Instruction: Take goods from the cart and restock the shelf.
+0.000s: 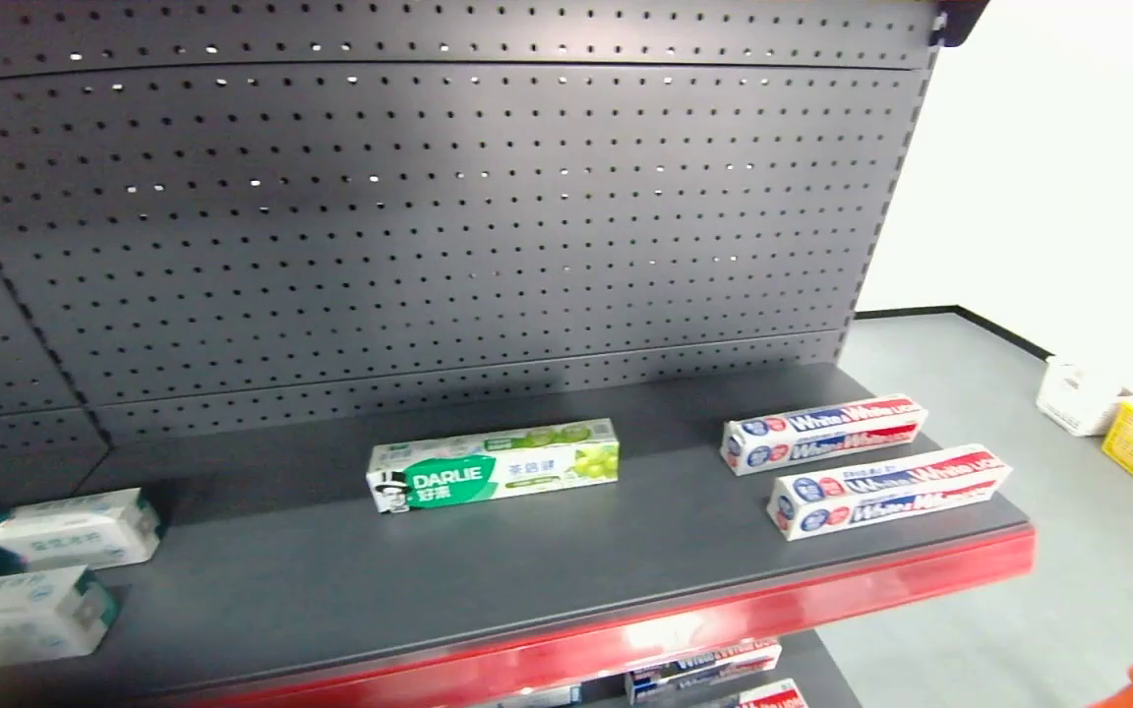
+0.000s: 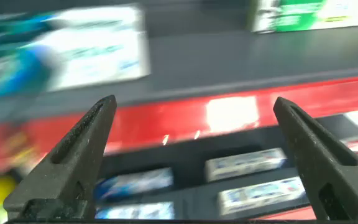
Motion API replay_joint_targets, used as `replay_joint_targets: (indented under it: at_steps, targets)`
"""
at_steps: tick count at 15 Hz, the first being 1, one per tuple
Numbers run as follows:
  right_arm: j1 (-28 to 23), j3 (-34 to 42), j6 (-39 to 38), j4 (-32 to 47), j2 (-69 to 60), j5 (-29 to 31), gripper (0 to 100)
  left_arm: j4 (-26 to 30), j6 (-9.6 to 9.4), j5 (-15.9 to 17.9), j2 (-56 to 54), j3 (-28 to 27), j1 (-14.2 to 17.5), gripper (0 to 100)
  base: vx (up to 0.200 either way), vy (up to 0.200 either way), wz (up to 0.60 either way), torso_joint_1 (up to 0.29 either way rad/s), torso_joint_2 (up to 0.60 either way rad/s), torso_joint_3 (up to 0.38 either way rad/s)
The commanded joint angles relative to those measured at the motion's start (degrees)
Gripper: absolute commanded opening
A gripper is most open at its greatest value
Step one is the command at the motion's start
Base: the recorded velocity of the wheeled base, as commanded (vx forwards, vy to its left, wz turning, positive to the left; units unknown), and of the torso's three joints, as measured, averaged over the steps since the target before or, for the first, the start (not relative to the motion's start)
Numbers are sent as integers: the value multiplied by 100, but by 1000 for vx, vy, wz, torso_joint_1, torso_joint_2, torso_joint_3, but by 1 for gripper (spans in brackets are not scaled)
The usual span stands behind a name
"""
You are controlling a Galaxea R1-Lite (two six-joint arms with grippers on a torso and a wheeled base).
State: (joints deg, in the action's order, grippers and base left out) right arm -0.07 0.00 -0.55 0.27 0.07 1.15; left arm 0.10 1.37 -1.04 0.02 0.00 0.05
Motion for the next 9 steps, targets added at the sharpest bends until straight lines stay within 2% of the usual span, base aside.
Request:
replay_joint_targets:
  at_steps: [1, 9]
  targets:
    - [-1, 0, 2, 0, 1, 0, 100, -1, 4, -2, 6, 0, 4, 100, 0, 0, -600, 2, 7, 7]
    - [-1, 0, 2, 0, 1, 0, 100, -1, 4, -2, -2, 0, 4, 100, 0, 0, -600, 2, 3, 3]
